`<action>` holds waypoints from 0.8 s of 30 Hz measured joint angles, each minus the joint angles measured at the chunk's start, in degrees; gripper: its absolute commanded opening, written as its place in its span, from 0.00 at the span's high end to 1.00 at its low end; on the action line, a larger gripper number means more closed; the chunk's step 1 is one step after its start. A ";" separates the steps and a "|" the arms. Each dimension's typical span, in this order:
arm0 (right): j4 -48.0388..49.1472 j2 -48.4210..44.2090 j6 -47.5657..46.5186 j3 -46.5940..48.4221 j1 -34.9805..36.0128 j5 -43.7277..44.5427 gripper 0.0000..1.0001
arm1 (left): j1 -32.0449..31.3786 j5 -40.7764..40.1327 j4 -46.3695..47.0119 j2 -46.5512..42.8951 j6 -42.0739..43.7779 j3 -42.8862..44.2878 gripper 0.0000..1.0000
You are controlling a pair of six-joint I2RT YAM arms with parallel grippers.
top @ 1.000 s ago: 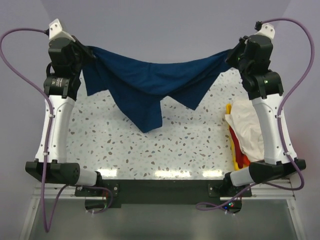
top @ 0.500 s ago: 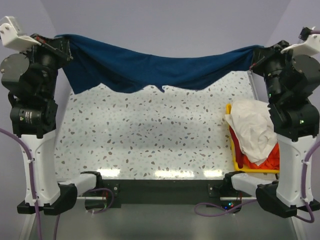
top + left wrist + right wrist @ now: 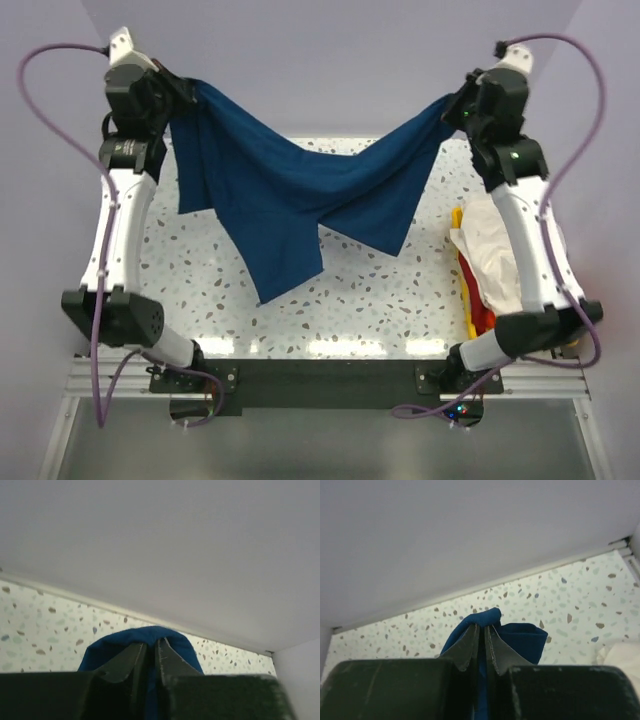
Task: Fold and stack the t-shirts
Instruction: Flatten the tshirt out
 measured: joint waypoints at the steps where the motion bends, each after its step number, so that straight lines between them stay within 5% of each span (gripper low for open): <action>1: 0.52 2.69 0.20 -0.81 -0.02 -0.55 0.86 | 0.42 1.03 0.61 2.51 -0.26 -1.49 0.75; 3: 1.11 8.37 0.92 -1.84 -0.02 -2.16 0.77 | 1.42 2.75 1.99 7.54 -1.44 -4.37 0.55; 8: 1.14 19.80 2.97 -4.63 -0.57 -5.49 0.55 | 3.19 5.53 2.14 14.32 -4.20 -10.32 0.40; 13: 0.04 25.00 5.07 -8.39 -1.49 -7.67 0.46 | 1.55 2.80 2.62 7.80 -6.21 -23.30 0.41; 18: 1.14 24.35 6.43 -14.91 -1.60 -7.82 0.43 | -10.01 -3.39 4.90 -3.06 -10.88 -41.33 0.42; 24: 1.75 24.26 6.29 -18.69 -1.62 -7.82 0.43 | -17.86 -10.80 3.93 1.92 -17.97 -49.40 0.45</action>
